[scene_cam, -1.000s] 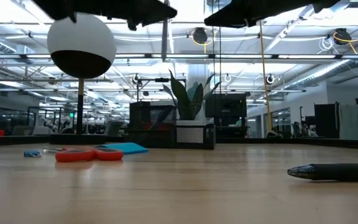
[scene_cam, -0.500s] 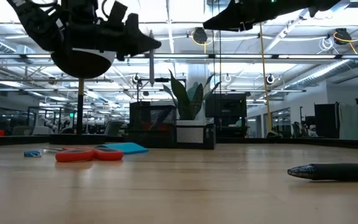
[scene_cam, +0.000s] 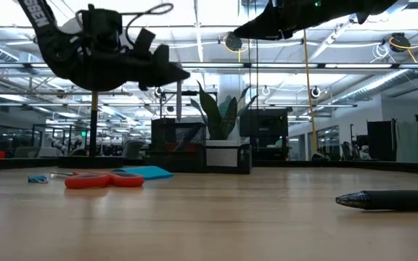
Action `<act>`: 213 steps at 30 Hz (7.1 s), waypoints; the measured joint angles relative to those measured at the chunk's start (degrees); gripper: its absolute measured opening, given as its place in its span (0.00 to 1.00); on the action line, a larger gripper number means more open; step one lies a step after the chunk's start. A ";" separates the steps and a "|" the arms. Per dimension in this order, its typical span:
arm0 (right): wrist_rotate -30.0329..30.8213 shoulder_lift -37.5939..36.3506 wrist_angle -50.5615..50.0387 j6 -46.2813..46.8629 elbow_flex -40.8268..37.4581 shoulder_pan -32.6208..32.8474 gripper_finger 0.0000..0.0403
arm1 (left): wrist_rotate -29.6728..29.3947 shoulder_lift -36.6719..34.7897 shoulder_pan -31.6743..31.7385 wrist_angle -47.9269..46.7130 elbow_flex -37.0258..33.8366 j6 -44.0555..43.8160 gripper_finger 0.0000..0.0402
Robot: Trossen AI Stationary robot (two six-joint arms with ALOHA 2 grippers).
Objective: Pick and place office supplies into organizer
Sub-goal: Put the purple pen into the desk organizer, then put the black pen into the desk organizer
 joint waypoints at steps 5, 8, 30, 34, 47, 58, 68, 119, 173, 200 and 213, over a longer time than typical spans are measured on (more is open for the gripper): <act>-0.01 0.21 0.13 -0.02 0.00 -0.04 0.18 | 0.56 4.34 1.36 3.60 0.02 -0.68 0.09; 0.06 0.21 0.18 -0.02 0.01 -0.04 0.18 | 0.76 6.98 2.08 5.17 0.00 -1.95 0.09; 0.10 0.21 0.09 -0.04 0.00 -0.04 0.18 | 3.79 12.98 2.30 10.64 0.02 -3.45 0.11; 0.11 0.21 0.09 -0.06 0.00 -0.06 0.18 | 3.41 13.03 2.17 9.56 0.00 -4.96 0.26; 0.12 0.21 -0.31 -0.28 0.00 -0.07 0.18 | 3.75 11.68 1.54 10.04 0.00 -6.60 0.46; 0.12 0.21 -3.34 -1.90 0.00 0.65 0.18 | 3.87 3.19 -2.57 6.26 0.02 -4.25 0.47; -9.45 0.21 -4.55 3.74 0.00 0.78 0.18 | -1.54 -7.17 -5.99 -5.92 0.02 -1.68 0.47; -12.44 24.36 -69.99 39.32 28.59 25.81 0.18 | -3.29 -9.31 -6.44 -11.20 0.02 -0.72 0.47; -11.81 45.28 -66.81 43.25 43.39 33.33 0.18 | -3.25 -9.29 -6.44 -15.45 0.02 -0.54 0.47; -13.24 45.28 -73.26 43.02 42.03 33.07 0.18 | -3.28 -9.29 -6.44 -15.37 0.02 -0.73 0.47; -16.36 45.26 -70.09 44.94 38.21 33.11 0.18 | -3.29 -9.29 -6.44 -15.37 0.02 -0.74 0.47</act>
